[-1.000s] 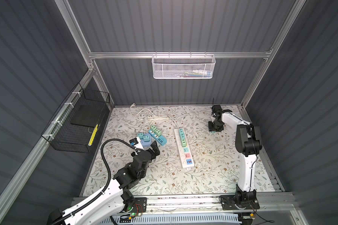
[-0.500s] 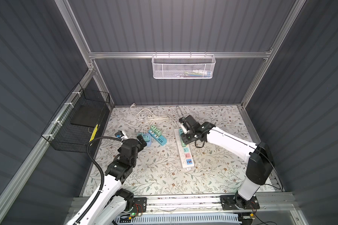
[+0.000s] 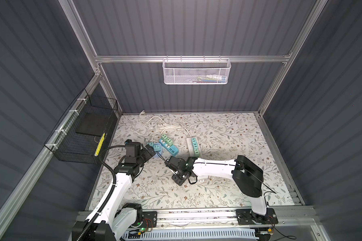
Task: Insert the plug
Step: 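Carry the teal adapter with the right gripper toward the left gripper, then set the teal adapter on the table and open the right gripper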
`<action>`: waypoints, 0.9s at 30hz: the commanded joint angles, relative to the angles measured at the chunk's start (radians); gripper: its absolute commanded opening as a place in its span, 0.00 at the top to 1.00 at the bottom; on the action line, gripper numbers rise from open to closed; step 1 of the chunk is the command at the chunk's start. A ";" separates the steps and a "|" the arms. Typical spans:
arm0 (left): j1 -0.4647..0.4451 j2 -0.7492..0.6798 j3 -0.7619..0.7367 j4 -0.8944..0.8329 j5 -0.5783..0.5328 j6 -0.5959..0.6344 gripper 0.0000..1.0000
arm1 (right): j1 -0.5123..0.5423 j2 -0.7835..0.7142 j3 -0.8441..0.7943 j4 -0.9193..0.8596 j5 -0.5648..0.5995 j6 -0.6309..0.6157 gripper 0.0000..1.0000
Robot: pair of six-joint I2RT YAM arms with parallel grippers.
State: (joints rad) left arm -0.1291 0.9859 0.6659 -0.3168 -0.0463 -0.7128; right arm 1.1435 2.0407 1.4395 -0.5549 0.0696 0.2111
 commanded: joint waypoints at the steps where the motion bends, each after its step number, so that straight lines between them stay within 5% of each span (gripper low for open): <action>1: 0.011 -0.019 0.020 -0.026 0.022 0.029 0.00 | -0.001 0.008 0.015 0.038 -0.011 -0.018 0.60; 8: 0.014 -0.023 0.017 -0.025 0.034 0.041 0.00 | -0.004 -0.013 -0.031 0.025 -0.008 -0.021 0.32; 15: 0.014 -0.001 0.020 -0.004 0.067 0.041 0.00 | -0.042 -0.061 -0.099 -0.009 0.118 -0.039 0.31; 27: 0.014 0.055 0.052 0.004 0.169 0.087 0.04 | -0.124 -0.095 -0.034 0.021 0.049 -0.036 0.33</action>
State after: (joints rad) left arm -0.1226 1.0298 0.6777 -0.3145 0.0544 -0.6777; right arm 1.0172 1.9697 1.3777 -0.5266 0.1425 0.1753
